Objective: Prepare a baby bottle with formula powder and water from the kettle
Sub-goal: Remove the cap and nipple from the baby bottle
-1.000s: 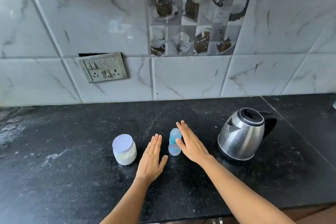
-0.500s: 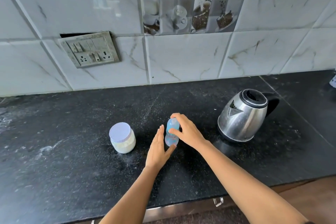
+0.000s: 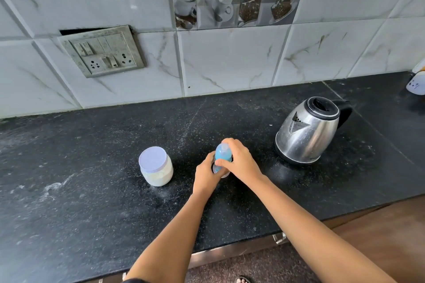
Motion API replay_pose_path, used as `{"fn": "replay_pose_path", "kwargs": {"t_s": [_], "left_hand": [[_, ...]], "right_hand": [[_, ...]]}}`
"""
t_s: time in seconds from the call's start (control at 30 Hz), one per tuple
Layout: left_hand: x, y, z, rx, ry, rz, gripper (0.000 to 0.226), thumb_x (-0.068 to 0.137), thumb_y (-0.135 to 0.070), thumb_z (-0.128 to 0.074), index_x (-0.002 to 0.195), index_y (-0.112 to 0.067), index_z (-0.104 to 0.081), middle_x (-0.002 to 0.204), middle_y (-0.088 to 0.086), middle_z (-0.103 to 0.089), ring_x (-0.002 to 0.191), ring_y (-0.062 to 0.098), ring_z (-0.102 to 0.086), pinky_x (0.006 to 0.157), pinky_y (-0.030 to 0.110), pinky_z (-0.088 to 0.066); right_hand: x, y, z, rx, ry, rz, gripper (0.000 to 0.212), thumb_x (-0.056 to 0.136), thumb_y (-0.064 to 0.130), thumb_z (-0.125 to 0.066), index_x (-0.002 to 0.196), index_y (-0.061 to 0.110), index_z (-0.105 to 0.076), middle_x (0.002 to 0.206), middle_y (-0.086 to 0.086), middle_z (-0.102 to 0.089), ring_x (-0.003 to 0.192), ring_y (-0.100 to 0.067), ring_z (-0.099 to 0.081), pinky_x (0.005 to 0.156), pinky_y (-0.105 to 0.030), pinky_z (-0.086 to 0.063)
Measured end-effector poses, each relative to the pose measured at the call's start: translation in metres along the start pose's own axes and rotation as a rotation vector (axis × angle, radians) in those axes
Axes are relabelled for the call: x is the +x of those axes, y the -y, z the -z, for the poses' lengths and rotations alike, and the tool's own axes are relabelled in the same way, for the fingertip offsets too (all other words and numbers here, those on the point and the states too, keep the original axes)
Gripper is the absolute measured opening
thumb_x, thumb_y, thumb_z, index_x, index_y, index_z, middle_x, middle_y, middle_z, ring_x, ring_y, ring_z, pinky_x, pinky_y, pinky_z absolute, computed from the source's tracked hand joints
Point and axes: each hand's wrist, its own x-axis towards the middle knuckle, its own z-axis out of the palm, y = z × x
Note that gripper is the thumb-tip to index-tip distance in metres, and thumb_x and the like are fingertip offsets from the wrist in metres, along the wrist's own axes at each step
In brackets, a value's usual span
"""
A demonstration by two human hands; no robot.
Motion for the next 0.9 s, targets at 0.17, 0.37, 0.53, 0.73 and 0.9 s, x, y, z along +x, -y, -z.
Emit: {"fn": "replay_pose_path", "kwargs": {"t_s": [0.17,0.37,0.53,0.73,0.9], "left_hand": [[0.002,0.003,-0.004,0.0,0.03,0.008,0.051,0.083,-0.031,-0.068,0.129,-0.034,-0.046,0.108,-0.021,-0.06,0.1,-0.004,-0.056,0.08,0.012,-0.041],[0.008,0.003,-0.005,0.047,0.083,0.002,0.054,0.083,-0.034,-0.069,0.131,-0.032,-0.044,0.108,-0.023,-0.056,0.101,-0.003,-0.054,0.08,0.011,-0.038],[0.01,0.005,-0.005,0.079,0.071,0.002,0.054,0.083,-0.029,-0.069,0.132,-0.027,-0.045,0.116,-0.014,-0.059,0.107,0.003,-0.055,0.087,0.019,-0.041],[0.008,0.004,-0.008,0.077,0.026,0.002,0.059,0.083,-0.027,-0.07,0.134,-0.031,-0.043,0.122,-0.02,-0.053,0.114,0.0,-0.049,0.097,0.019,-0.036],[0.005,0.003,-0.012,0.06,-0.013,0.01,0.06,0.082,-0.028,-0.071,0.135,-0.032,-0.043,0.124,-0.02,-0.054,0.116,0.0,-0.049,0.1,0.021,-0.036]], "right_hand": [[0.006,-0.002,0.009,0.081,0.07,0.001,0.048,0.078,0.017,-0.075,0.121,0.022,-0.052,0.122,0.001,-0.056,0.113,-0.015,-0.053,0.094,-0.038,-0.051],[0.025,-0.013,0.031,0.04,0.386,0.087,0.05,0.08,0.01,-0.067,0.117,0.037,-0.047,0.127,0.007,-0.05,0.117,-0.017,-0.047,0.096,-0.043,-0.047],[0.042,-0.008,0.055,0.017,0.573,0.223,0.049,0.082,0.001,-0.061,0.115,0.035,-0.048,0.126,0.009,-0.048,0.116,-0.013,-0.048,0.095,-0.04,-0.047],[0.055,-0.006,0.089,0.259,0.333,0.12,0.049,0.081,0.016,-0.069,0.122,0.029,-0.045,0.12,0.009,-0.049,0.111,-0.01,-0.051,0.091,-0.031,-0.049],[0.026,-0.058,0.078,0.535,0.157,-0.126,0.039,0.085,0.016,-0.065,0.121,0.028,-0.057,0.12,0.015,-0.056,0.114,-0.004,-0.051,0.092,-0.021,-0.042]]}}
